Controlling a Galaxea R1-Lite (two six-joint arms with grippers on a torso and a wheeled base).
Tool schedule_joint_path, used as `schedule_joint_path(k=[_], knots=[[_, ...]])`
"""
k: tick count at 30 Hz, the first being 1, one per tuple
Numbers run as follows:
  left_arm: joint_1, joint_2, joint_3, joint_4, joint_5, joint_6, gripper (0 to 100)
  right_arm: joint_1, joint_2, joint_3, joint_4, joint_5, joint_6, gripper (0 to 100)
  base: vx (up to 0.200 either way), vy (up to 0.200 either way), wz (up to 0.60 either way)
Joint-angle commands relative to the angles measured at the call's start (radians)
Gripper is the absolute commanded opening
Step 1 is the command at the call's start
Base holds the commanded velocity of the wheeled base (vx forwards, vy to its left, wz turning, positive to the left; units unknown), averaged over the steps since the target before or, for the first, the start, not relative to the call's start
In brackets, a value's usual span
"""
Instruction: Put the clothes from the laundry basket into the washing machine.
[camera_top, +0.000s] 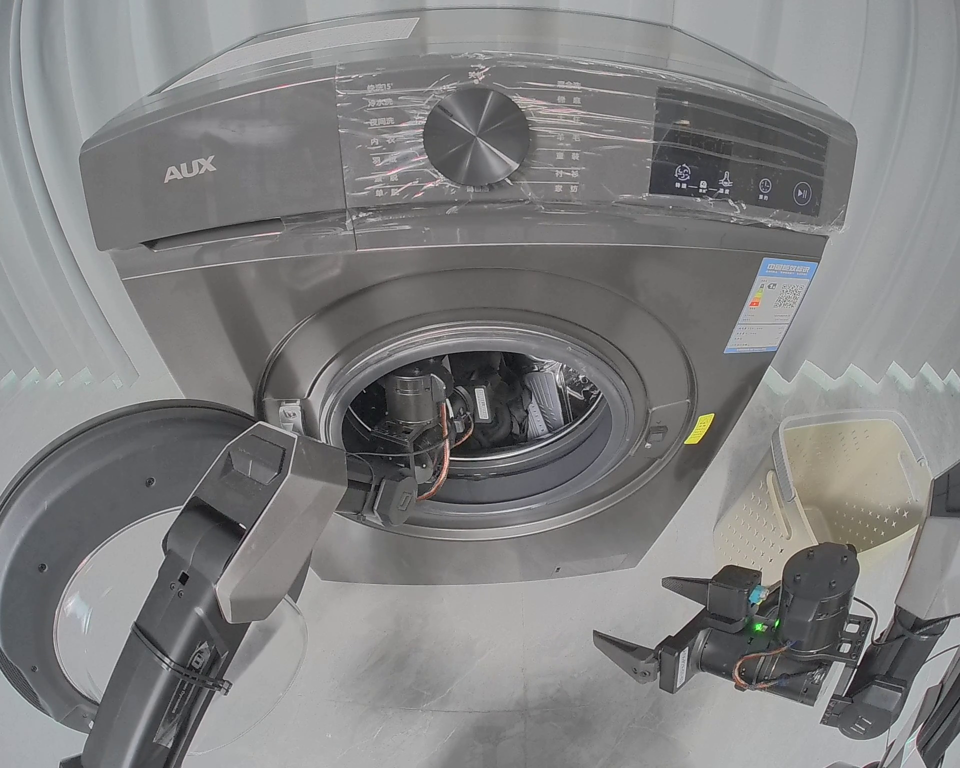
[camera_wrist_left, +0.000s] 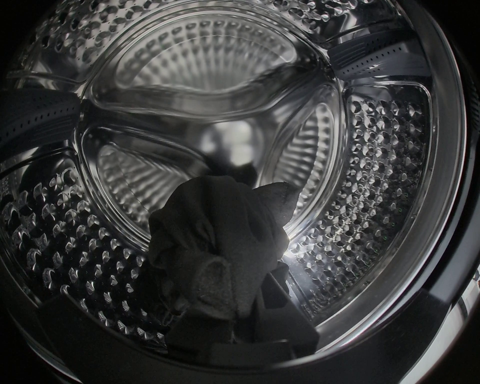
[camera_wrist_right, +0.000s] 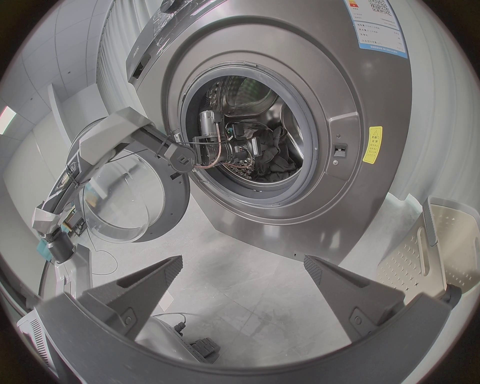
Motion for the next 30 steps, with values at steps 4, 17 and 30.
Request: schedule_joint_path(k=[4, 17, 30], knots=[[0.013, 0.043, -0.033, -0.003, 0.001, 0.000, 0, 0.001, 0.003, 0.000, 0.000, 0.000, 0.000, 100, 0.000, 0.000, 0.00], [0.003, 0.039, -0.033, 0.005, -0.003, -0.013, 100, -0.001, 0.001, 0.000, 0.000, 0.000, 0.000, 100, 0.000, 0.000, 0.00], [-0.035, -0.086, 0.239, 0.003, -0.014, -0.003, 100, -0.001, 0.001, 0.000, 0.000, 0.000, 0.000, 100, 0.000, 0.000, 0.00]])
